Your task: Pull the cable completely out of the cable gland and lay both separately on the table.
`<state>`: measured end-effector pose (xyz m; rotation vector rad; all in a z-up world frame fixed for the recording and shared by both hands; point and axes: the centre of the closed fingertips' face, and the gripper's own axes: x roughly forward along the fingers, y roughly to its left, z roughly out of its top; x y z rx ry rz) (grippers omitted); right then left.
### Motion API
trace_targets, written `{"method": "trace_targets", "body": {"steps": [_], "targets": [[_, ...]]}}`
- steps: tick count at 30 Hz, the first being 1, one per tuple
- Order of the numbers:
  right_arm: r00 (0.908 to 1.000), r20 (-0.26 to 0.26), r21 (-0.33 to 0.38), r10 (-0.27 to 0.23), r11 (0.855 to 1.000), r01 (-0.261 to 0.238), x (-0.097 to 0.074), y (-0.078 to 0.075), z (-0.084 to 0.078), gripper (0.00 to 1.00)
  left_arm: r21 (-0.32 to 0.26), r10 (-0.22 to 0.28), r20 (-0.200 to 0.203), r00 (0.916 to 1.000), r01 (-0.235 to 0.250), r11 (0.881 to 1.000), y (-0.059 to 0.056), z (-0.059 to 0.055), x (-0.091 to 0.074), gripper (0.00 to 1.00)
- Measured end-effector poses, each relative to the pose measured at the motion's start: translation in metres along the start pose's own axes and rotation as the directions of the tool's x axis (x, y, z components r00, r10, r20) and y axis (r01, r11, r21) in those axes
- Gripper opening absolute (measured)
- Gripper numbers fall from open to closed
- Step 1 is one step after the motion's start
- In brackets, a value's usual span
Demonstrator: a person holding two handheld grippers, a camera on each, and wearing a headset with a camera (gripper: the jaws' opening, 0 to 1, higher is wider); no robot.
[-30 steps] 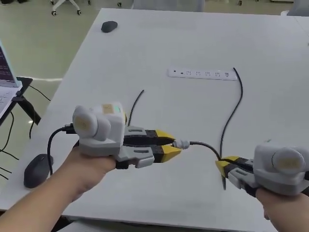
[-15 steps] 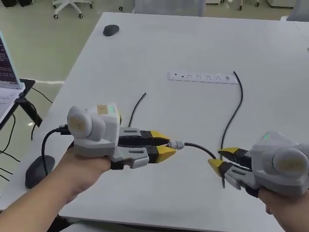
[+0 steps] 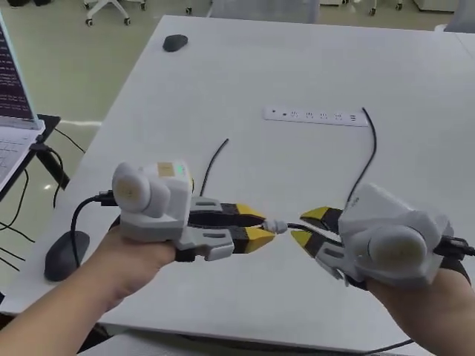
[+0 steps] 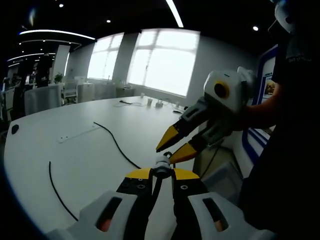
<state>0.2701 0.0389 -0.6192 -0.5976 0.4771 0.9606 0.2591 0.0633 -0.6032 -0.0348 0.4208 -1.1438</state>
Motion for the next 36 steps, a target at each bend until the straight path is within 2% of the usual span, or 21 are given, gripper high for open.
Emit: {"method": "trace_targets", "body": {"steps": [4, 8, 9, 15, 16, 25, 30, 33, 36], "targets": [[0.9999, 0.004, -0.008, 0.012, 1.0, -0.012, 0.003, 0.005, 0.001, 0.05, 0.001, -0.004, -0.006, 1.0, 0.004, 1.0, -0.001, -0.002, 0.0, 0.15], [0.9999, -0.001, -0.086, -0.012, 0.996, 0.012, 0.004, 0.007, 0.002, 0.03, -0.004, -0.001, -0.007, 1.0, 0.001, 1.0, 0.0, -0.005, 0.0, 0.15], [1.0, -0.005, -0.082, -0.008, 0.997, 0.008, 0.005, 0.008, 0.001, 0.03, -0.005, -0.002, -0.01, 0.9999, 0.002, 1.0, 0.0, -0.006, 0.0, 0.15], [0.9999, 0.009, -0.024, 0.008, 1.0, -0.008, 0.006, 0.01, -0.002, 0.02, -0.001, -0.003, -0.016, 0.9999, 0.002, 1.0, -0.002, -0.009, -0.002, 0.15], [0.9998, -0.005, -0.005, 0.018, 1.0, -0.018, 0.006, 0.012, -0.005, 0.01, -0.001, -0.004, -0.016, 0.9999, 0.004, 1.0, -0.002, -0.009, -0.001, 0.15], [1.0, -0.008, 0.075, 0.001, 0.997, -0.001, 0.003, 0.008, -0.012, 0.0, 0.003, -0.01, -0.007, 0.9999, 0.01, 1.0, -0.004, -0.006, 0.0, 0.15], [0.9999, -0.015, 0.141, -0.003, 0.99, 0.005, 0.001, 0.005, -0.022, 0.0, 0.01, -0.01, -0.004, 0.9999, 0.01, 1.0, -0.005, -0.005, 0.0, 0.15], [0.9998, -0.021, 0.155, -0.007, 0.988, 0.01, 0.001, 0.005, -0.025, 0.0, 0.015, -0.012, -0.005, 0.9999, 0.012, 1.0, -0.005, -0.005, 0.0, 0.15], [0.9994, -0.032, 0.204, -0.014, 0.979, 0.02, 0.002, 0.002, -0.032, 0.0, 0.015, -0.011, -0.005, 0.9999, 0.011, 1.0, -0.004, -0.005, -0.001, 0.15]]}}
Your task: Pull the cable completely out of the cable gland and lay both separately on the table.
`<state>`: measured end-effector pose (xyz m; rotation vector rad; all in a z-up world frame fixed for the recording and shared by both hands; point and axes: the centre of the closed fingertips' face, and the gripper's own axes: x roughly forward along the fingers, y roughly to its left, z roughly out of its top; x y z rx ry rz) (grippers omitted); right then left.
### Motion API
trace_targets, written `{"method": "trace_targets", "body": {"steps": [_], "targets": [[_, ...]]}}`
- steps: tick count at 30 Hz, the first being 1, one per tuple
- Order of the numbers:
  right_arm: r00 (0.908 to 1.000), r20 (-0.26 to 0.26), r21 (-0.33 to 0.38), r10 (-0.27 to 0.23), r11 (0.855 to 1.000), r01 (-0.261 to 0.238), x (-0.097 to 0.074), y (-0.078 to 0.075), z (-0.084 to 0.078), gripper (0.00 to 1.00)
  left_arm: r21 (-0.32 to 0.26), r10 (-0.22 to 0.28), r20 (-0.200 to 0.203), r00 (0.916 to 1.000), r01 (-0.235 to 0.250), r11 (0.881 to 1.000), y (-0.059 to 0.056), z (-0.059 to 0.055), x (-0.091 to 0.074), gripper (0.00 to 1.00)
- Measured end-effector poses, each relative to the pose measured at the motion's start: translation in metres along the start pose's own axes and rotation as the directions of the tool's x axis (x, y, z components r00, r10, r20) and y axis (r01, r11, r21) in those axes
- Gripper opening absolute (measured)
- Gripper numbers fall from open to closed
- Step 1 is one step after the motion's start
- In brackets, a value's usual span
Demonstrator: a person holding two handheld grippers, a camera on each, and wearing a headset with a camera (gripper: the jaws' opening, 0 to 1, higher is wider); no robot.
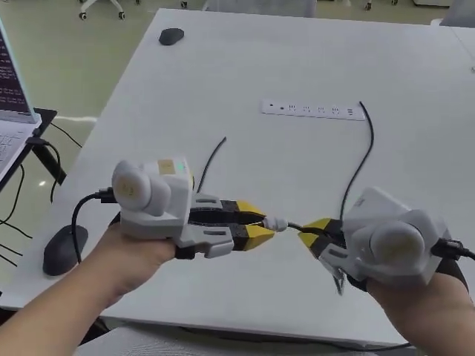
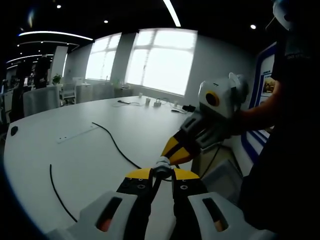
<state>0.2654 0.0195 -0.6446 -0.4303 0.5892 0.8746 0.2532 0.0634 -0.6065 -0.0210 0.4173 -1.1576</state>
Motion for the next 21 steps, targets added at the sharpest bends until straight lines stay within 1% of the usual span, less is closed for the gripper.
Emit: {"method": "trace_targets", "body": {"steps": [7, 11, 13, 14, 15, 17, 19, 21], "targets": [[0.9998, -0.015, 0.075, -0.01, 0.997, 0.011, 0.001, -0.006, -0.011, 0.0, -0.005, 0.006, 0.004, 1.0, -0.006, 1.0, 0.002, 0.0, -0.003, 0.15], [0.9996, -0.025, 0.14, -0.012, 0.99, 0.015, 0.003, -0.009, -0.02, 0.0, -0.008, 0.009, 0.005, 0.9999, -0.009, 1.0, 0.003, 0.0, -0.004, 0.15], [0.9994, -0.03, 0.156, -0.018, 0.987, 0.023, 0.004, -0.01, -0.025, 0.0, -0.007, 0.008, 0.004, 1.0, -0.008, 1.0, 0.003, 0.0, -0.004, 0.15], [0.9993, -0.033, 0.173, -0.016, 0.985, 0.021, 0.005, -0.01, -0.027, 0.0, -0.005, 0.007, 0.003, 1.0, -0.007, 1.0, 0.003, 0.0, -0.004, 0.15], [0.9994, -0.035, 0.215, -0.005, 0.976, 0.012, 0.006, -0.008, -0.03, 0.0, -0.005, 0.006, 0.003, 1.0, -0.006, 1.0, 0.003, 0.0, -0.004, 0.15], [0.9994, -0.035, 0.23, -0.007, 0.973, 0.015, 0.007, -0.01, -0.035, 0.0, -0.008, 0.004, 0.001, 1.0, -0.004, 1.0, 0.003, -0.001, -0.003, 0.15], [0.999, -0.044, 0.275, -0.003, 0.961, 0.015, 0.009, -0.011, -0.042, 0.0, -0.013, 0.001, 0.001, 1.0, -0.001, 1.0, 0.002, -0.002, -0.002, 0.15], [0.9985, -0.053, 0.29, -0.01, 0.957, 0.025, 0.01, -0.013, -0.048, 0.0, -0.015, -0.002, 0.001, 1.0, 0.002, 1.0, 0.001, -0.003, -0.002, 0.15]]}}
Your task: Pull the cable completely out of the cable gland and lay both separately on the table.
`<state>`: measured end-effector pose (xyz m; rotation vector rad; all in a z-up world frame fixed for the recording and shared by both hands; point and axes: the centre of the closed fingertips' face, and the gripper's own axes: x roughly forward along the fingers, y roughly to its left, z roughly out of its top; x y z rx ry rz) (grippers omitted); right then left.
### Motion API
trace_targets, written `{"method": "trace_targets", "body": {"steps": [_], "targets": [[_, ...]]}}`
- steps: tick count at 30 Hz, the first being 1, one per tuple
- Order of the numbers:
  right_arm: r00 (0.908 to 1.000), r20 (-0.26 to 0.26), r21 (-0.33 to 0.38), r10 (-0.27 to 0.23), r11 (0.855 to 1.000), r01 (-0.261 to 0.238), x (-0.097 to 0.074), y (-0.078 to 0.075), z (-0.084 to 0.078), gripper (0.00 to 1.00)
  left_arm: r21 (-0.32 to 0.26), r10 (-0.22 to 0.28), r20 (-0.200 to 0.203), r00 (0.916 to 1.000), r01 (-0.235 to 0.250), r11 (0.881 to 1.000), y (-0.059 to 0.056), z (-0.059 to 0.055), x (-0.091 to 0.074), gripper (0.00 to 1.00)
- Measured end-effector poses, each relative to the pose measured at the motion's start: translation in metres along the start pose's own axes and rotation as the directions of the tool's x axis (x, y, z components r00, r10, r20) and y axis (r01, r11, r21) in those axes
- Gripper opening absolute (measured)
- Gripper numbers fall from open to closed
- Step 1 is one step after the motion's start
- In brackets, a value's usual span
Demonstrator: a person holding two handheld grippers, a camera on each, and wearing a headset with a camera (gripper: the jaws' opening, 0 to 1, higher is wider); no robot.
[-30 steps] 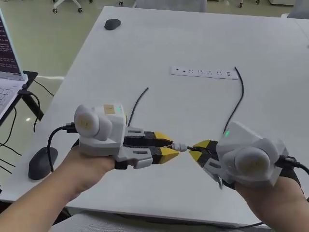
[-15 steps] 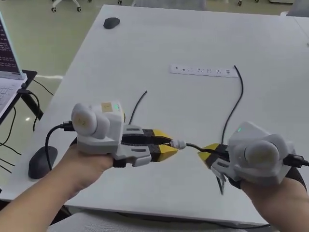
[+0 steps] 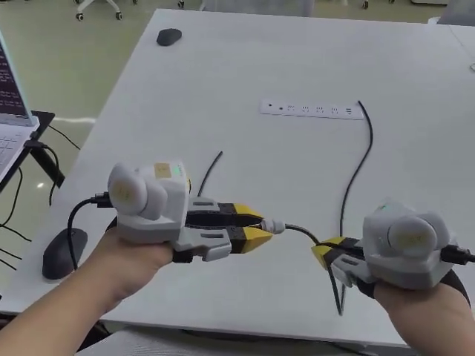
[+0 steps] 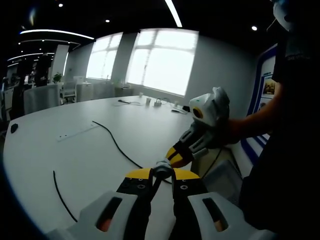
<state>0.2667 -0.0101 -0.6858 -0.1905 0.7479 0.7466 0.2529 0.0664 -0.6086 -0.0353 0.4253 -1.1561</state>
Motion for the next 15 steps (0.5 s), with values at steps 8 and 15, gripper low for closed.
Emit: {"method": "trace_targets", "body": {"steps": [8, 15], "targets": [[0.9994, -0.03, 0.195, 0.019, 0.981, -0.013, 0.004, -0.005, -0.023, 0.0, -0.002, -0.007, -0.004, 1.0, 0.007, 1.0, -0.001, 0.0, 0.001, 0.15], [0.9993, -0.025, 0.21, 0.028, 0.977, -0.023, 0.002, -0.004, -0.025, 0.0, -0.009, -0.004, -0.005, 1.0, 0.004, 1.0, 0.0, 0.0, 0.001, 0.15]]}}
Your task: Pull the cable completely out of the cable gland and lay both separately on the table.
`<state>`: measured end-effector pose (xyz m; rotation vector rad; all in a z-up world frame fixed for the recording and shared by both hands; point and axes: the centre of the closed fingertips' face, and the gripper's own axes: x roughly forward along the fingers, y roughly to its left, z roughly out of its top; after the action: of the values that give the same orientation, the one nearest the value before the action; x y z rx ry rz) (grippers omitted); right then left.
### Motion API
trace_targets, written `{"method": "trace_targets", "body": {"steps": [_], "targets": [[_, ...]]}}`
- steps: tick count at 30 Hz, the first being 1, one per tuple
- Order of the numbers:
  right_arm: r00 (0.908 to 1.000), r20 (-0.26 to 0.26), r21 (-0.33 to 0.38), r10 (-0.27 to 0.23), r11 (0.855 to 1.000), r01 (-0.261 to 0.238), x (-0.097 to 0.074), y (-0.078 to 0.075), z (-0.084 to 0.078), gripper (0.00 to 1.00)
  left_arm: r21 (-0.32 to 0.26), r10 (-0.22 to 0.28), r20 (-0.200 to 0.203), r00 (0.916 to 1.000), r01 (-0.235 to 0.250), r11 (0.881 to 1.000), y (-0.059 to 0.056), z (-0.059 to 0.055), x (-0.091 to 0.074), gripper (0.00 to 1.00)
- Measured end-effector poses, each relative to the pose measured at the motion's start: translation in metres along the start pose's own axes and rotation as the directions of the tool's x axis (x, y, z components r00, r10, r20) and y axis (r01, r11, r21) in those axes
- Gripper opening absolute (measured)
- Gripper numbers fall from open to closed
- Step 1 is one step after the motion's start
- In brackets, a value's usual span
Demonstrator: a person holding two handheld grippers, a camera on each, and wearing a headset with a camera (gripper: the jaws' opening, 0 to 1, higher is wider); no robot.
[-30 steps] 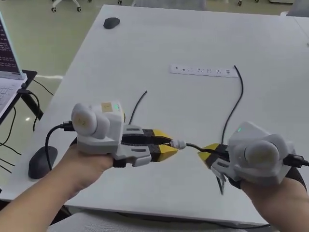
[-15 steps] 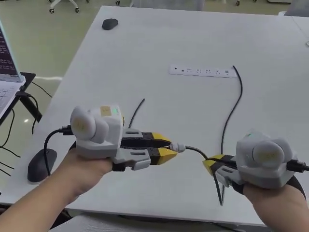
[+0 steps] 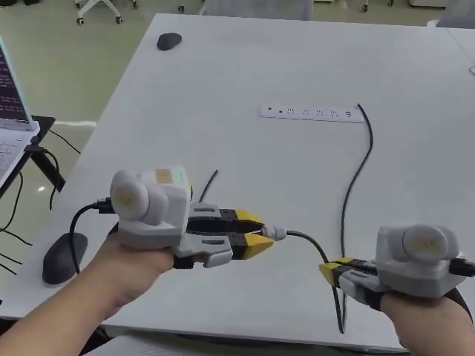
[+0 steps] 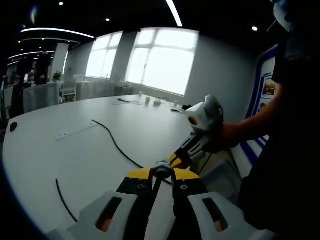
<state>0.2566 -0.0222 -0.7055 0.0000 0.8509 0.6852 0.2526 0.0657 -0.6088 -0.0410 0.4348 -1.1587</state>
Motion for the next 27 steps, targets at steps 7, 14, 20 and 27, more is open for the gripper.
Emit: {"method": "trace_targets", "body": {"steps": [7, 14, 20, 27], "targets": [[0.9977, 0.058, -0.022, 0.035, 0.999, -0.034, -0.006, 0.009, 0.013, 0.0, -0.011, 0.017, 0.006, 0.9998, -0.016, 1.0, 0.007, 0.002, -0.006, 0.15], [0.992, 0.118, -0.084, 0.044, 0.996, -0.034, -0.018, 0.014, 0.031, 0.01, -0.012, 0.033, 0.016, 0.9993, -0.033, 0.999, 0.013, 0.007, -0.012, 0.15], [0.984, 0.168, -0.182, 0.059, 0.983, -0.028, -0.032, 0.019, 0.054, 0.09, -0.015, 0.04, 0.016, 0.9991, -0.04, 0.999, 0.015, 0.008, -0.014, 0.15], [0.9835, 0.158, -0.401, 0.088, 0.916, -0.018, -0.043, 0.043, 0.083, 0.15, -0.014, 0.036, 0.012, 0.9993, -0.036, 0.999, 0.013, 0.008, -0.011, 0.15]]}}
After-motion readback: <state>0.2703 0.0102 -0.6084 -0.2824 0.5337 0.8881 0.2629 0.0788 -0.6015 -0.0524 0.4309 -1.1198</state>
